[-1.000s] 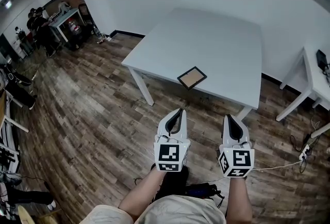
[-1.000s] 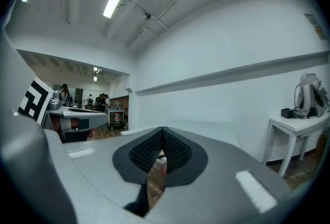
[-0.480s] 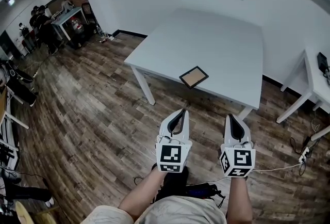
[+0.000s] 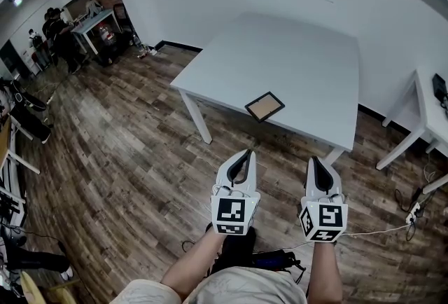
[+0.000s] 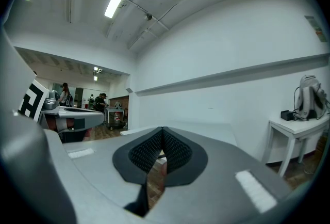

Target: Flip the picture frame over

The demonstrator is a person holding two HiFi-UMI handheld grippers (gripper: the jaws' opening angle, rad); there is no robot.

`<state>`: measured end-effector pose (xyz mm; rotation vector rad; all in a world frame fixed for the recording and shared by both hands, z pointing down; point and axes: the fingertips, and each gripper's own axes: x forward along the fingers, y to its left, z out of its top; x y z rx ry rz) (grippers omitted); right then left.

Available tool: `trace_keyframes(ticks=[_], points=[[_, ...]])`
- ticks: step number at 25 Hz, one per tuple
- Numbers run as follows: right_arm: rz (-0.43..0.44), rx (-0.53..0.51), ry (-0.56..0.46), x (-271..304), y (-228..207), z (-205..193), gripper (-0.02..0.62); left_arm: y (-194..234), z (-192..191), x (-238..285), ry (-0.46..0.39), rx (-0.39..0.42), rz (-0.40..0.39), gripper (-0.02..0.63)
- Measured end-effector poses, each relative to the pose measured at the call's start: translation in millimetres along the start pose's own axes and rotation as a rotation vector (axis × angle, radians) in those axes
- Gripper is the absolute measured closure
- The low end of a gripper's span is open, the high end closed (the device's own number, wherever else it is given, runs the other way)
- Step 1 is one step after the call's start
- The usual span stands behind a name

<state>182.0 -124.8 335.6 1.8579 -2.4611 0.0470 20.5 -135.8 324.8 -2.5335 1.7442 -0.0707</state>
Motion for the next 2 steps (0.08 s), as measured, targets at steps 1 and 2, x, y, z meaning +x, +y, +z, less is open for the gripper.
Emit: trace_keyframes(ticks=[1,2], points=[[0.001,0.0,0.0,0.8,-0.5,0.0,0.574,-0.1,0.0,1.0,0.0,0.0,0.0,0.606],[0.001,0.001,0.0,1.6,-0.9,0.0,0.574,-0.2,0.2,2.0,-0.001,0.001,0.0,0.606]])
